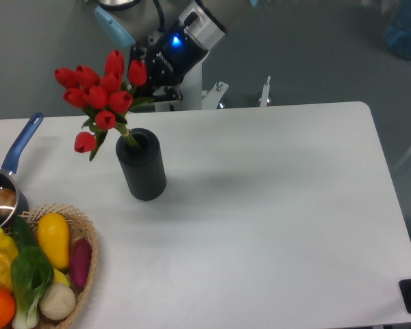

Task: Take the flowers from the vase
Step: 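Lift the gripped tulips up and out of the black vase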

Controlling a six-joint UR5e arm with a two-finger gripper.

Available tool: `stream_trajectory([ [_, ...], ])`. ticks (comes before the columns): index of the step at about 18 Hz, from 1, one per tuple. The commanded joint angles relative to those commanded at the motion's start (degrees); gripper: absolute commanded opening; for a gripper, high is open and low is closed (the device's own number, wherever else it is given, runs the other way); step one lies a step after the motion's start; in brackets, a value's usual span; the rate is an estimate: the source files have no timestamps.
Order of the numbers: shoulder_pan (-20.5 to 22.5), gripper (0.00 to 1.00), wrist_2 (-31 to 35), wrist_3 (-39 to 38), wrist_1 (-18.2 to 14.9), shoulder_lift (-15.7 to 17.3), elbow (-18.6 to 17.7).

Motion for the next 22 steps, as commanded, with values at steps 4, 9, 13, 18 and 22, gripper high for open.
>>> stream_trajectory([
  [4,1.8,0.00,-2.9,-0.3,0.0,0.7,1.3],
  [9,3.1,0.00,-4.5,-5.5,0.0,1.8,4.7],
  [13,5.9,0.00,-5.1,-6.7,0.3,2.6,5.3],
  [18,11.9,0.00,-4.5,-6.0,2.1,0.3,5.2],
  [22,15.8,0.00,0.1,-5.5,5.4,-2.5,5.3],
])
